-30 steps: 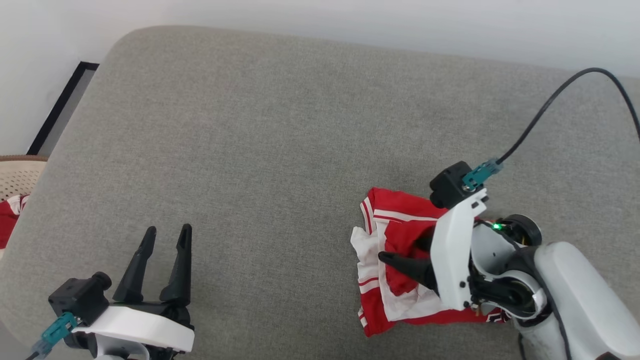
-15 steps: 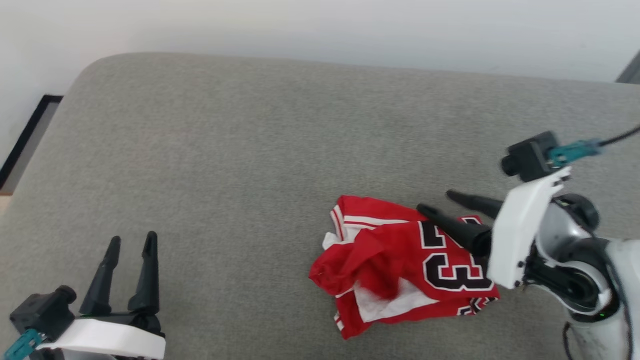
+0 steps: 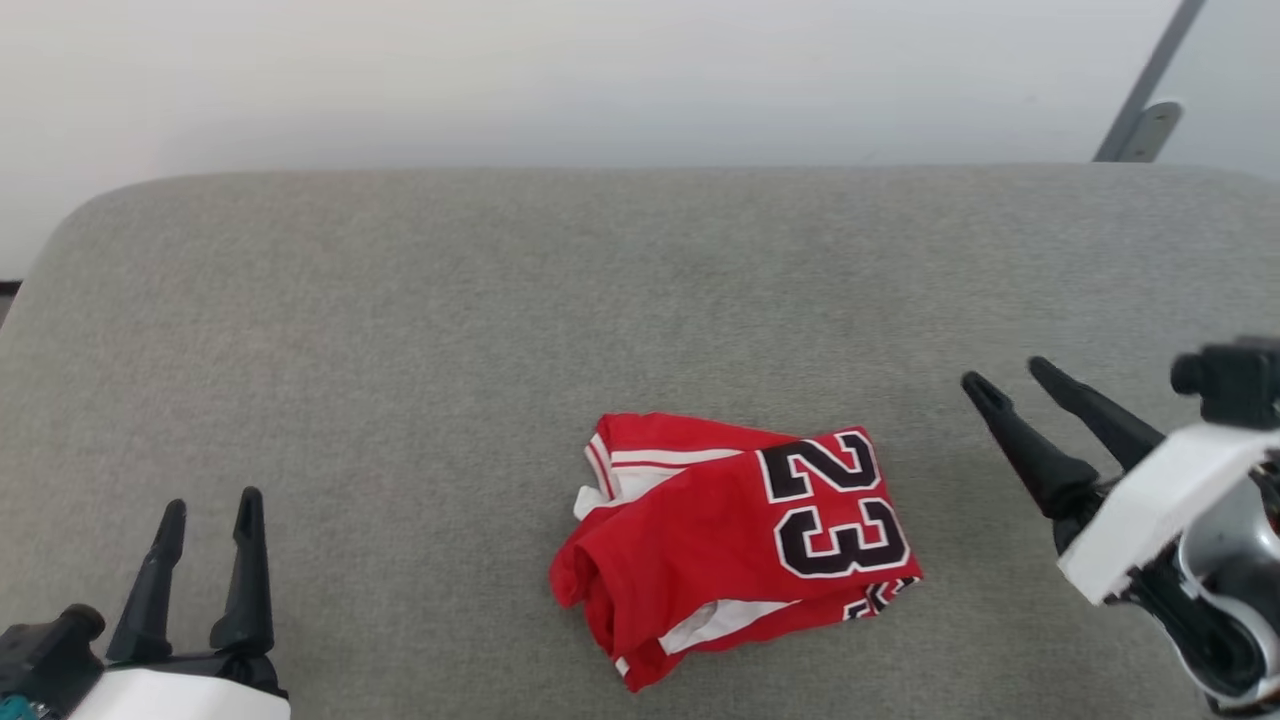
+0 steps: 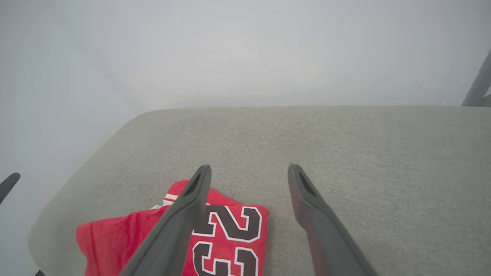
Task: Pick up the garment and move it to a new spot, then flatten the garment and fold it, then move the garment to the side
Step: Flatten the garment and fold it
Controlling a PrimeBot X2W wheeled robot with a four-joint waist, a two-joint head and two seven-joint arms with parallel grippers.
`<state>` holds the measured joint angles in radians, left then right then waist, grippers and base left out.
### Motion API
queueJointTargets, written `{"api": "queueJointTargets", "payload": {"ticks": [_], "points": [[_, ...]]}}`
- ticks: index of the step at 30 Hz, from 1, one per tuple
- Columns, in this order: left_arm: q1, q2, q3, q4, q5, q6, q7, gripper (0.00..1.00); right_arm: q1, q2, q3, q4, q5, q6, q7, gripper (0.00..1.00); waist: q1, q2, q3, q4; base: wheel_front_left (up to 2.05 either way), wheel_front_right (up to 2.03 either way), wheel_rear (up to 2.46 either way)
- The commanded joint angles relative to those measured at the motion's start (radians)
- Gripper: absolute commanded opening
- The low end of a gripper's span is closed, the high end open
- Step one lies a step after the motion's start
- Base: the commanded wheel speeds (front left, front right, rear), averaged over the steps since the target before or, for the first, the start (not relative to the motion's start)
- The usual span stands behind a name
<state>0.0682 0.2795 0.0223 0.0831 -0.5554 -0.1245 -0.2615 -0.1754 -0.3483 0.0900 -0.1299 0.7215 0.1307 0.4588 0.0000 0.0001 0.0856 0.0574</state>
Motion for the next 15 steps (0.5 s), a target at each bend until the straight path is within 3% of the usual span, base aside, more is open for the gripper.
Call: {"api": "queueJointTargets", "payload": {"ticks": [1, 7, 15], "points": [[0.013, -0.001, 0.009, -0.006, 0.01, -0.004, -0.004, 1.0, 0.018, -0.003, -0.003, 0.007, -0.012, 0.0, -0.036, 1.0, 0.0, -0.0001, -0.012, -0.014, 0.0, 0.0, 0.0], [0.047, -0.007, 0.042, -0.018, 0.048, -0.006, -0.004, 1.0, 0.078, -0.018, -0.003, 0.065, -0.047, 0.0, -0.232, 1.0, 0.0, -0.0001, -0.043, -0.043, 0.0, 0.0, 0.0], [0.114, -0.031, 0.077, -0.047, 0.102, -0.006, -0.004, 1.0, 0.137, -0.052, 0.044, 0.154, -0.107, 0.0, -0.405, 1.0, 0.0, -0.0001, -0.088, -0.068, 0.0, 0.0, 0.0]]}}
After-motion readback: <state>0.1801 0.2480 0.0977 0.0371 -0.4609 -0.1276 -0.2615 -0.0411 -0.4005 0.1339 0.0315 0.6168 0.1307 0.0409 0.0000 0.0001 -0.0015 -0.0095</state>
